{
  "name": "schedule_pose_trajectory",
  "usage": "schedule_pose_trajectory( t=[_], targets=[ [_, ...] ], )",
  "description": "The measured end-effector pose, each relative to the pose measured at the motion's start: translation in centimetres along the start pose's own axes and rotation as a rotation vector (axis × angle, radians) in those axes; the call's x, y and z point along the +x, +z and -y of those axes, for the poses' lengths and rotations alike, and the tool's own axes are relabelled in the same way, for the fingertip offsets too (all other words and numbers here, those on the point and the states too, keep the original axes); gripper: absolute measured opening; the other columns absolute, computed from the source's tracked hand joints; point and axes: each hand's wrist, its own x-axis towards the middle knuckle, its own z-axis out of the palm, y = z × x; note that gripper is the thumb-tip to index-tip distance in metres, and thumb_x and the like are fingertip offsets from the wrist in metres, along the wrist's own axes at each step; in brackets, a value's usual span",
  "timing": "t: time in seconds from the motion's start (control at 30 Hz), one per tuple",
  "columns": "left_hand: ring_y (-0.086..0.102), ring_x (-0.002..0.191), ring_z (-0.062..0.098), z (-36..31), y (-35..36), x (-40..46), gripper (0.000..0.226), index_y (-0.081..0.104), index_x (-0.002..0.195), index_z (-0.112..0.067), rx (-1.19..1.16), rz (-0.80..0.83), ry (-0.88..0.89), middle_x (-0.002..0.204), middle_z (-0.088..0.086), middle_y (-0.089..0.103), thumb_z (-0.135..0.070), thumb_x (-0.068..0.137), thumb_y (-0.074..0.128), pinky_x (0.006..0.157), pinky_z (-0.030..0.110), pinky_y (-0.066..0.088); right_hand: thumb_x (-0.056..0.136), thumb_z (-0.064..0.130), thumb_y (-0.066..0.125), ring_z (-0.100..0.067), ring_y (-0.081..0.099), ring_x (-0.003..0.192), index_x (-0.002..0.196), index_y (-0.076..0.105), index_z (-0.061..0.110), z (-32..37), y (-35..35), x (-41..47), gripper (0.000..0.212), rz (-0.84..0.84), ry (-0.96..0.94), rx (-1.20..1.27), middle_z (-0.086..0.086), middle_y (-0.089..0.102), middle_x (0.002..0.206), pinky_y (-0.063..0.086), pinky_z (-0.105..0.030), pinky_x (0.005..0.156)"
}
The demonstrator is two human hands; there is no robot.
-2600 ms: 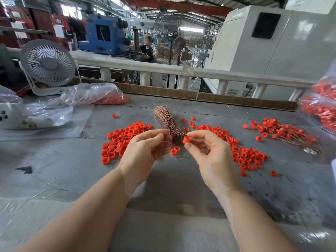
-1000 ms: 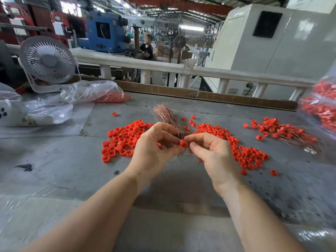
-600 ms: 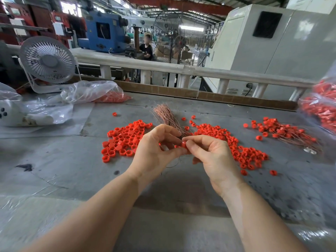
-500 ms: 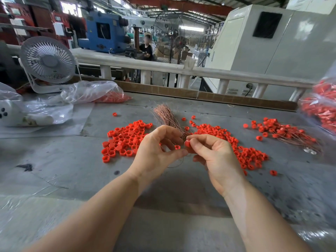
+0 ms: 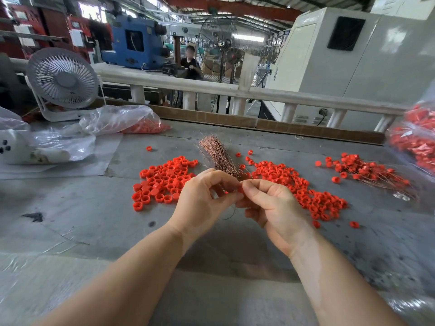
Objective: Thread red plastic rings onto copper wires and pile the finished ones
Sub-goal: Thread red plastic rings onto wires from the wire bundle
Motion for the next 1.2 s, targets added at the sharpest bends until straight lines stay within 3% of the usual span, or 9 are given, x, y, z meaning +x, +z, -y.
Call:
schedule_pose_trajectory(
  t=[0.13, 0.33, 0.5, 0.87, 1.07, 1.2],
  targets=[
    [0.050, 0.063, -0.001, 0.1, 0.3, -0.2, 0.009, 0.070, 0.072, -0.012, 0.089, 0.038, 0.061, 0.067, -0.014, 0.051, -0.010, 0.071, 0.079, 0.061, 0.007, 0.036, 0.060, 0.032, 0.067, -0.005, 0.055, 0.053, 0.069, 0.072, 0.013, -0.2, 0.0, 0.0, 0.021, 0.017, 0.028, -0.036, 0.000, 0.063, 0.060, 0.042, -0.015, 0.047],
    [0.052, 0.066, 0.004, 0.0, 0.1, -0.2, 0.009, 0.072, 0.079, -0.013, 0.079, 0.088, 0.032, 0.071, -0.012, 0.054, -0.005, 0.076, 0.072, 0.063, 0.014, 0.039, 0.068, 0.024, 0.063, -0.004, 0.054, 0.048, 0.068, 0.067, 0.012, -0.3, 0.0, 0.2, 0.014, 0.002, 0.038, 0.016, 0.001, 0.059, 0.053, 0.043, -0.015, 0.044],
    [0.055, 0.070, 0.007, 0.1, 0.3, -0.3, 0.015, 0.068, 0.085, -0.016, 0.073, 0.171, -0.014, 0.082, -0.006, 0.057, -0.018, 0.072, 0.077, 0.064, 0.011, 0.039, 0.086, 0.016, 0.061, -0.001, 0.056, 0.054, 0.075, 0.068, 0.015, -0.5, -0.3, 0.2, 0.013, -0.074, 0.024, -0.113, 0.002, 0.069, 0.067, 0.040, -0.013, 0.046],
    [0.055, 0.076, 0.008, 0.0, 0.3, -0.4, 0.034, 0.060, 0.092, -0.017, 0.127, 0.181, -0.001, 0.089, -0.008, 0.053, -0.021, 0.066, 0.081, 0.065, 0.012, 0.040, 0.087, 0.013, 0.063, 0.001, 0.054, 0.050, 0.089, 0.064, 0.019, -0.7, -0.1, 0.1, 0.007, 0.014, -0.065, -0.217, 0.005, 0.067, 0.062, 0.037, -0.015, 0.045],
    [0.049, 0.081, 0.000, -0.2, 0.2, -0.5, 0.035, 0.061, 0.094, -0.018, 0.143, 0.203, 0.011, 0.090, -0.008, 0.051, -0.022, 0.066, 0.081, 0.071, 0.006, 0.036, 0.086, 0.010, 0.063, 0.002, 0.054, 0.047, 0.086, 0.064, 0.020, -1.0, 0.0, 0.1, 0.010, -0.004, -0.110, -0.241, 0.004, 0.069, 0.063, 0.036, -0.012, 0.041],
    [0.050, 0.081, 0.002, -0.3, 0.2, -0.6, 0.035, 0.063, 0.095, -0.016, 0.163, 0.224, 0.014, 0.089, -0.005, 0.051, -0.022, 0.066, 0.082, 0.072, 0.006, 0.036, 0.086, 0.008, 0.064, -0.006, 0.067, 0.066, 0.087, 0.064, 0.022, -1.3, 0.0, 0.2, 0.014, -0.014, -0.108, -0.271, 0.002, 0.073, 0.074, 0.048, -0.019, 0.052]
  ],
)
